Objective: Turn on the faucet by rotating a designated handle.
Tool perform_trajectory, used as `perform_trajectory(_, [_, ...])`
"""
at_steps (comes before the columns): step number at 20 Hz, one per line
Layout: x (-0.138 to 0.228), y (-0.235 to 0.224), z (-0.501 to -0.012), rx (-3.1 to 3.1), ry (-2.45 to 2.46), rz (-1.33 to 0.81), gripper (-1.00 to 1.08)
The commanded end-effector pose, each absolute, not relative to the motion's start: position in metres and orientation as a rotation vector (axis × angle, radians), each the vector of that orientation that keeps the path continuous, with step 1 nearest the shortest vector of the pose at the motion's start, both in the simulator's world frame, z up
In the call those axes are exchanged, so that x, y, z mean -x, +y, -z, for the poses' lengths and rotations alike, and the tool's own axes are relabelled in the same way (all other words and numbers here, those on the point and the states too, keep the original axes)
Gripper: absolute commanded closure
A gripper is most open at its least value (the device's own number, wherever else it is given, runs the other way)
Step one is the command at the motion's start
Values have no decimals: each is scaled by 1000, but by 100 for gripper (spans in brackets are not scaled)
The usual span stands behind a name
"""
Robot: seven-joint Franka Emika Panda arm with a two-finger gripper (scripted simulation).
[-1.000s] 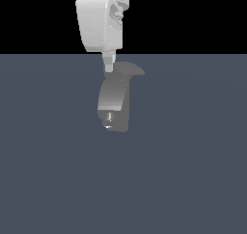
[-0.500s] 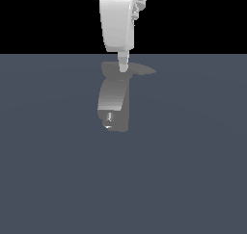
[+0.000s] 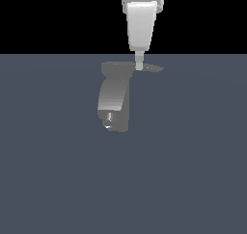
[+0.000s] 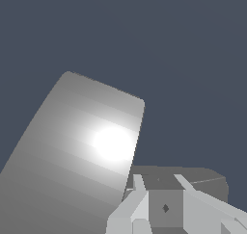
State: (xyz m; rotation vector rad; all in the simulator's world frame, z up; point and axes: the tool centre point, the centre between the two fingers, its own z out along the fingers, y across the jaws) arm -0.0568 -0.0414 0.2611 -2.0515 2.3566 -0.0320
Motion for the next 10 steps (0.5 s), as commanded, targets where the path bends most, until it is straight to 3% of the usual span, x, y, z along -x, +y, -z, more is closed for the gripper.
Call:
perform_trajectory(1, [54,-60,-253,2037,2382,13,108])
perform_trajectory(10, [38,-94,-249,2032,2395,1,108])
